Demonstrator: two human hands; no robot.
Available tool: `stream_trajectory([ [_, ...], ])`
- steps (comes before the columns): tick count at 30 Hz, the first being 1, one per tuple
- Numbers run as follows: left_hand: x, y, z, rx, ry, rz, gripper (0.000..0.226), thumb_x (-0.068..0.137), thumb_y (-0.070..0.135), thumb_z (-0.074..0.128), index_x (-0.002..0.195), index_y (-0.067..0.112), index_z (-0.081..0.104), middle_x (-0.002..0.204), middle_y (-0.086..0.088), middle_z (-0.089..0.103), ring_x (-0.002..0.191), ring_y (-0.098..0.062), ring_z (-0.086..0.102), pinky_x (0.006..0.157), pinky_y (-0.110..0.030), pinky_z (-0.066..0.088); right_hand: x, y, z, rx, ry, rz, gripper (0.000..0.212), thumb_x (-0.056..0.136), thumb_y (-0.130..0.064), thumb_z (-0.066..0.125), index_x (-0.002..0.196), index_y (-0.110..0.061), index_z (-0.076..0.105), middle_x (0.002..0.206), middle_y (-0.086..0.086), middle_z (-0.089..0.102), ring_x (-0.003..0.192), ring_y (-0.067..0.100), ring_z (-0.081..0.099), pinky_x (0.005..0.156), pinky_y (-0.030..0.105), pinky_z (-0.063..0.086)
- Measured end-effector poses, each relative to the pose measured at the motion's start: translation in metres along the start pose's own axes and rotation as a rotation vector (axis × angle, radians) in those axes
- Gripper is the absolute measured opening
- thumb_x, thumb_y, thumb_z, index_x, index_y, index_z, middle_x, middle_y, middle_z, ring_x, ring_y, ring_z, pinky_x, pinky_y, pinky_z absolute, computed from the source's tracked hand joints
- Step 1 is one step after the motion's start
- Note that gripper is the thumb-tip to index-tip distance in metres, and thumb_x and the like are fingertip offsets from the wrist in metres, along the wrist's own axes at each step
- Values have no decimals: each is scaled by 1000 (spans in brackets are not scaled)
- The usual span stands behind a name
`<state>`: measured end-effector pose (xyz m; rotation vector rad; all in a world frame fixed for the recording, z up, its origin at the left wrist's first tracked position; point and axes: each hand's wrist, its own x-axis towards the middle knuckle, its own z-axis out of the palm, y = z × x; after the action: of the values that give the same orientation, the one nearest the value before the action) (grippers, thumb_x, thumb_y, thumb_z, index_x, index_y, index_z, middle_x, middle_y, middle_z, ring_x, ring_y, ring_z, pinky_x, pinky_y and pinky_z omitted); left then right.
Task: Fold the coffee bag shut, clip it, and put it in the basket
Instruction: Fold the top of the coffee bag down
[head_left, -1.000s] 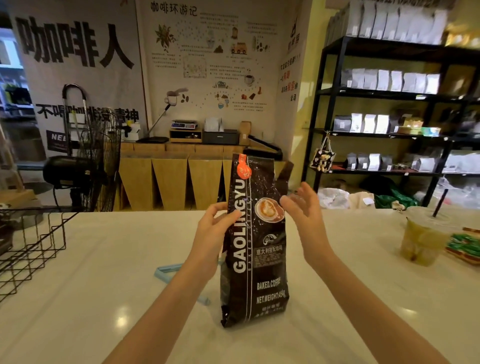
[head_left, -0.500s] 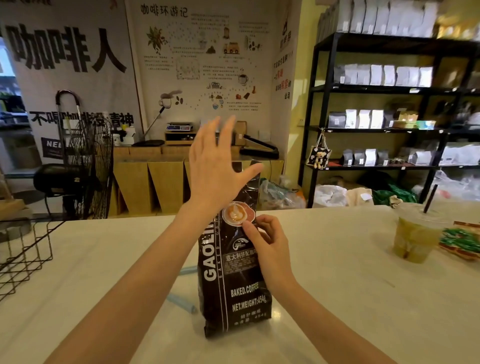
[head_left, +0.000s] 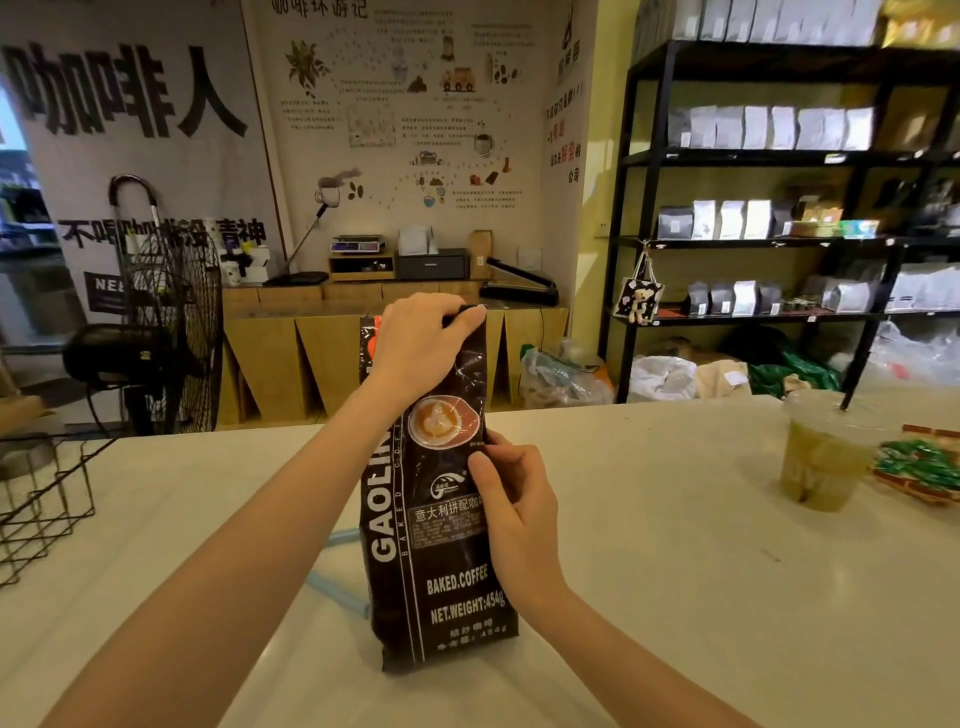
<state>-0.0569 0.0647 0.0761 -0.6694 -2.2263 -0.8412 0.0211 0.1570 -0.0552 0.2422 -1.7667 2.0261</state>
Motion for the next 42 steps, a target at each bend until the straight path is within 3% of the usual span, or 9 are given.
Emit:
stream_trajectory([
  [4, -4, 3, -5, -83, 16, -27, 29, 90, 29, 48, 89, 8, 68, 77, -5, 65, 77, -21, 61, 76, -37, 47, -4, 1, 4, 29, 29, -6, 6, 86, -22, 58, 90, -20, 54, 120, -3, 61, 100, 10, 64, 84, 33, 55],
  [9, -4, -1, -12, -270, 2, -126, 25, 88, 26, 52, 88, 7, 69, 78, -10, 67, 74, -16, 62, 71, -33, 49, -6, -7, 6, 135, 36, 43, 11, 85, -17, 59, 84, -13, 49, 116, -9, 62, 98, 6, 65, 70, 21, 55],
  [17, -10, -3, -3, -139, 194, -72, 28, 89, 27, 50, 92, 6, 68, 83, -8, 68, 81, -19, 60, 80, -39, 47, -9, -9, 11, 180, 56, 98, 14, 84, -17, 61, 82, -11, 49, 113, -7, 64, 100, 13, 65, 71, 22, 56],
  [21, -5, 3, -4, -96, 51, -52, 28, 91, 27, 47, 90, 7, 67, 79, -3, 63, 78, -18, 56, 74, -30, 41, -11, -4, 8, 182, 8, 97, 6, 88, -20, 55, 87, -16, 51, 104, 4, 66, 96, 18, 65, 82, 36, 56],
  [27, 8, 16, -5, 96, -102, 26, 36, 86, 44, 47, 85, 12, 63, 74, -2, 60, 72, -16, 56, 68, -32, 45, -11, 1, 5, 20, 18, -35, 6, 91, -22, 50, 94, -24, 55, 97, -1, 66, 91, 11, 65, 77, 29, 56],
  [29, 12, 19, 0, 218, -120, 75, 34, 90, 41, 44, 84, 11, 60, 72, 0, 55, 69, -16, 52, 64, -30, 40, -9, 2, 4, -30, 38, -82, 4, 89, -26, 53, 92, -23, 55, 99, -2, 66, 93, 13, 65, 78, 32, 56],
  [33, 11, 12, 11, 180, -29, 112, 29, 93, 32, 42, 73, 14, 53, 65, 0, 50, 63, -16, 47, 62, -28, 33, -7, 2, 3, -57, 18, -90, 9, 88, -26, 53, 90, -18, 54, 104, -4, 64, 96, 17, 64, 80, 39, 56],
  [39, 3, 0, 8, 27, 134, 84, 30, 90, 27, 49, 75, 6, 64, 61, 2, 52, 51, 0, 42, 54, -10, 26, -8, -1, 6, -1, -44, -48, 7, 91, -20, 50, 85, -21, 53, 105, -5, 64, 95, 14, 65, 77, 33, 57],
  [42, 3, 1, 7, 22, 135, 83, 30, 90, 26, 49, 75, 5, 63, 61, 0, 53, 51, 1, 42, 54, -10, 27, -9, 0, 8, 8, -32, -68, 13, 91, -21, 50, 80, -26, 55, 103, -8, 66, 95, 15, 65, 77, 34, 57],
])
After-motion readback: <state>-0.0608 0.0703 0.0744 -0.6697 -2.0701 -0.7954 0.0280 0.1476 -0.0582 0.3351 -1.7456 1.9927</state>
